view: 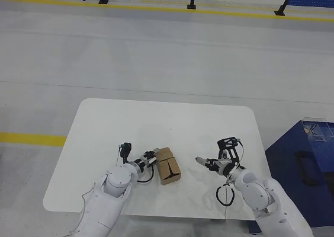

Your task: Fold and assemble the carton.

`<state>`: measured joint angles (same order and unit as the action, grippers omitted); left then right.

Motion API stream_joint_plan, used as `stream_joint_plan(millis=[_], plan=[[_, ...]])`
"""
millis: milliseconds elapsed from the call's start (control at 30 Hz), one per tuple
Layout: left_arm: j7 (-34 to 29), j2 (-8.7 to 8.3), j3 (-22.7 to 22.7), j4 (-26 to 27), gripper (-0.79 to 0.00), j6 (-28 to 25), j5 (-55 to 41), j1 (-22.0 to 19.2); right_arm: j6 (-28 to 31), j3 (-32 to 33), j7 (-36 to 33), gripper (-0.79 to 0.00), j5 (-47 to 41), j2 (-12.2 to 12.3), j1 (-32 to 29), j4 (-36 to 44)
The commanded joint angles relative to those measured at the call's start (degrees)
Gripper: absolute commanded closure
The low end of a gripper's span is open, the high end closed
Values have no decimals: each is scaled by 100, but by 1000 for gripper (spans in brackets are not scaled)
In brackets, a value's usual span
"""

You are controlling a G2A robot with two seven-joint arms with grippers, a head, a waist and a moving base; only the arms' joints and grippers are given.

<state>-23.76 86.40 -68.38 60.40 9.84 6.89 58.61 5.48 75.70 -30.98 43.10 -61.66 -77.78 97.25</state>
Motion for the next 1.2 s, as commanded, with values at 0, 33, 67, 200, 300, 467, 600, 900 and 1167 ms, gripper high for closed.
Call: stream_joint_plan(millis=[0,33,67,200,300,467,600,900,1167], plan=[[-119,-2,-4,-90,-40,-40,-80,-55,0,0,0,-785,0,0,0,0],[-173,-2,-2,-125,0,-56,-116,-74,0,0,0,-785,0,0,0,0],[-232,-3,4,-152,0,-77,-148,-94,0,0,0,-785,0,0,0,0],[-236,-6,27,-172,0,-276,-184,-89,0,0,0,-785,0,0,0,0],[-251,-18,13,-21,0,-464,-256,14,13,1,40,-785,19,0,-23,4],[-189,-38,-173,648,0,-991,-880,568,-40,222,266,-785,-103,5,-112,151],[185,-4,-234,1350,0,-1518,-1651,1215,158,479,167,-785,-708,17,-240,359],[554,12,-272,1392,0,-1444,-1750,1255,113,429,236,-785,-633,7,-252,375],[2588,197,80,1659,0,-2151,-2079,1815,-294,199,48,-785,-841,-56,15,125]])
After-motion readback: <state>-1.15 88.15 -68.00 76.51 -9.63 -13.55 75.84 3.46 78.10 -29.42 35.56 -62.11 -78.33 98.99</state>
